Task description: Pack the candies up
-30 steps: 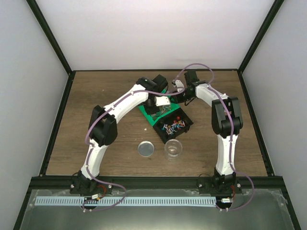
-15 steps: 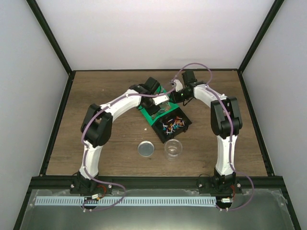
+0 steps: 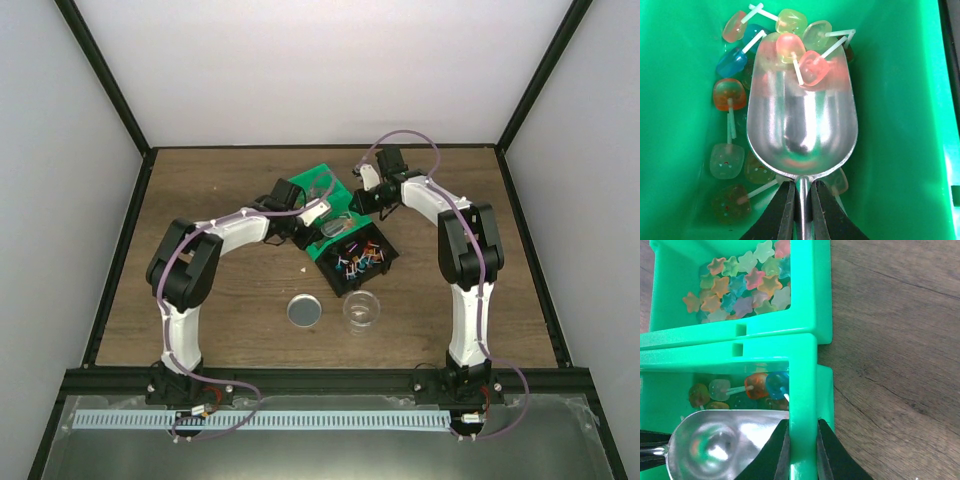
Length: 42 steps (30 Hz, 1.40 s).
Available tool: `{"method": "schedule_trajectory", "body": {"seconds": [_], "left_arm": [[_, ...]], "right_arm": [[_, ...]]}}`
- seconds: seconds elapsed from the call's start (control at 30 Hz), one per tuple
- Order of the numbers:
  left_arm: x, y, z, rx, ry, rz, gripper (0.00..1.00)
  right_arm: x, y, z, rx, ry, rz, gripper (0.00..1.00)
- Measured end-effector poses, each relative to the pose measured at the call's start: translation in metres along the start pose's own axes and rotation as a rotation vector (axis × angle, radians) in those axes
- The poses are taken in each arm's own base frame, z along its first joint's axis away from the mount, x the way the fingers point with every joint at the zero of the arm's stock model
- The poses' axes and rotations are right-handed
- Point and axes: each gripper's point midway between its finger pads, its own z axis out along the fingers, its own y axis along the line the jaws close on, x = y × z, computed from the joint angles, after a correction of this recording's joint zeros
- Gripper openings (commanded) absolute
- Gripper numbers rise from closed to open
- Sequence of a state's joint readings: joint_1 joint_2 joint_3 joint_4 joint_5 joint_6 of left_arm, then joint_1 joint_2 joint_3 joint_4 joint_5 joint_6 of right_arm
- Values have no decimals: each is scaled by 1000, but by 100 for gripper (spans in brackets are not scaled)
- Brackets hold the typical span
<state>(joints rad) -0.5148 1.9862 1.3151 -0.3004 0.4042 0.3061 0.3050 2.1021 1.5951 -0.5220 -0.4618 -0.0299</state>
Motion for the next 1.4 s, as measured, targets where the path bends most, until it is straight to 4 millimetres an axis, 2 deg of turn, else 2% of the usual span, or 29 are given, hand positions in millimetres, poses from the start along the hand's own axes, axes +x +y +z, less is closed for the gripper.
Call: {"method": "schedule_trajectory", "body": {"seconds": [0.4,1.0,1.4], "left_arm": [[0,14,-6,12,-182,-44,4],[5,14,-10,9,-215,-1,4],[14,15,-30,29,-188,0,4]], "right_arm": [[-1,0,0,18,-1,-13,1],[-1,3,0,14,0,-16,1],[-1,4,1,13,1,-24,1]]}}
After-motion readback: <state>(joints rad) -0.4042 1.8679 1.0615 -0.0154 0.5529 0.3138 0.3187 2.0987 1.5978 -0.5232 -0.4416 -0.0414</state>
